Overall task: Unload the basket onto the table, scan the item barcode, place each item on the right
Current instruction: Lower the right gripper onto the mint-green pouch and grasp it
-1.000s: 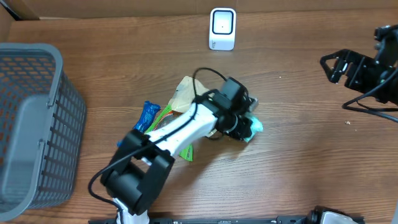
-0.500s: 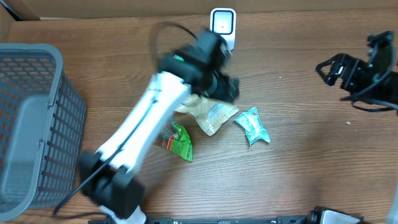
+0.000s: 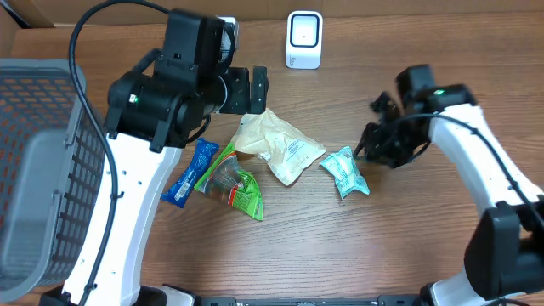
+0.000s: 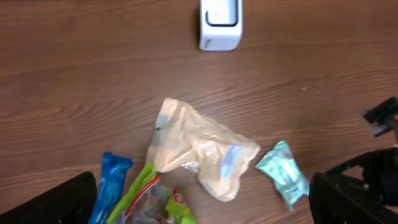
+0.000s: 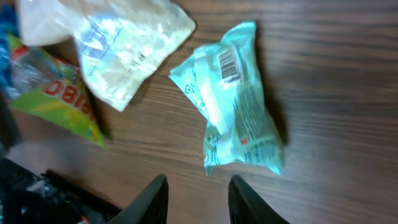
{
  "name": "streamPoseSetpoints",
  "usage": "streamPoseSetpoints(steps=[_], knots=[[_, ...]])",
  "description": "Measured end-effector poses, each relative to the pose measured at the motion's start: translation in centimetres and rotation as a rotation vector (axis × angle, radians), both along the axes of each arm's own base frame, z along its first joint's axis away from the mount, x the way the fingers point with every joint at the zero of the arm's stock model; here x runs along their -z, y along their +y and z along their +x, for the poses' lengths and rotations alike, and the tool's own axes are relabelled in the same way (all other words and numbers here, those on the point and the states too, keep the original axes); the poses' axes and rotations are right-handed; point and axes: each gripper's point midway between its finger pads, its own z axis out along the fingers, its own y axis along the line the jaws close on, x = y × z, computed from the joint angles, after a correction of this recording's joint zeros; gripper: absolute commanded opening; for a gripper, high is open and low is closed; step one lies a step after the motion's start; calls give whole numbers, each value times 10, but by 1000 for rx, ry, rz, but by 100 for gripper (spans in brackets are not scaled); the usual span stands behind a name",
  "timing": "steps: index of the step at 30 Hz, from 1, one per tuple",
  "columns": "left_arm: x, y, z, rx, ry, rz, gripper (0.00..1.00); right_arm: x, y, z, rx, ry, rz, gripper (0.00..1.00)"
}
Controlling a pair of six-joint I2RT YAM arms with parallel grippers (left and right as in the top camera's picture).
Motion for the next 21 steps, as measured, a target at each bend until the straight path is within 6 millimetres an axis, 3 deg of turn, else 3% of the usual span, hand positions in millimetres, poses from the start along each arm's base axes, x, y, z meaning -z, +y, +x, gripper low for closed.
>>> streamPoseSetpoints(steps=[3,6,10,15,21], knots=[[6,3,2,-14,16,25,100,19,11,-10,-40,10,-4,34],[14,4,6,-20,35,40,100,28,16,-6,-54,-29,3,34],[28,3,9,-20,77,57,100,46,16,-11,-54,-32,3,42],[50,1,16,-21,138,83,100,74,8,-30,-44,6,-27,49],[65,1,17,-20,191,103,100,85,-19,-16,75,-21,-205,59]])
